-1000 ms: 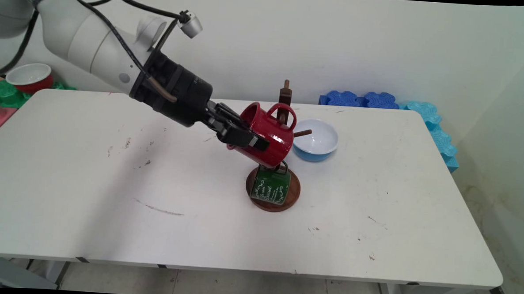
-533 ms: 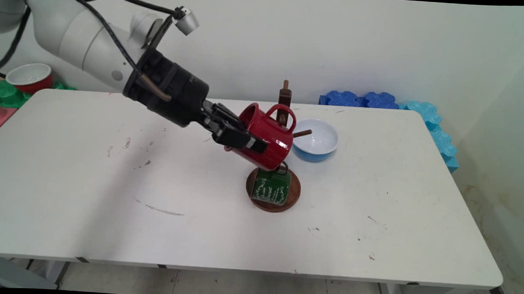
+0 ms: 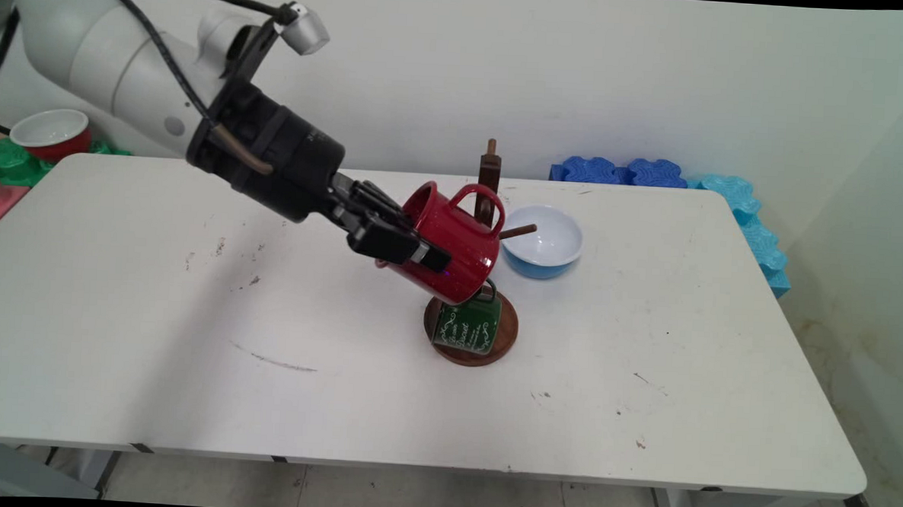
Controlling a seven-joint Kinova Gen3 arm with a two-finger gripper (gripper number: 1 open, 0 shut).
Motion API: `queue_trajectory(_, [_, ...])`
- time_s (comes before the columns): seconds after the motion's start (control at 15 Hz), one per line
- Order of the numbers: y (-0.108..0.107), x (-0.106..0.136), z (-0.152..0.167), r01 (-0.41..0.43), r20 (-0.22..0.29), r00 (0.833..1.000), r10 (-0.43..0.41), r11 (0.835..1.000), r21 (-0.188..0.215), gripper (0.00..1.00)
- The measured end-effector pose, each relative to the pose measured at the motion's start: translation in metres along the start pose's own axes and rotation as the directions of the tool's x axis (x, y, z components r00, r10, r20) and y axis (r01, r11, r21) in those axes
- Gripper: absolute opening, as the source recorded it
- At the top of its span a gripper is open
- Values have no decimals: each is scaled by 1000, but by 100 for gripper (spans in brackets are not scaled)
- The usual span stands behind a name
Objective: Place the picked object on the table
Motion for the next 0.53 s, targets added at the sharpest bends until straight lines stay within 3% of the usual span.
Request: queue_trajectory(0.53, [7, -4, -20, -11, 14, 1000, 11, 1000, -10, 0])
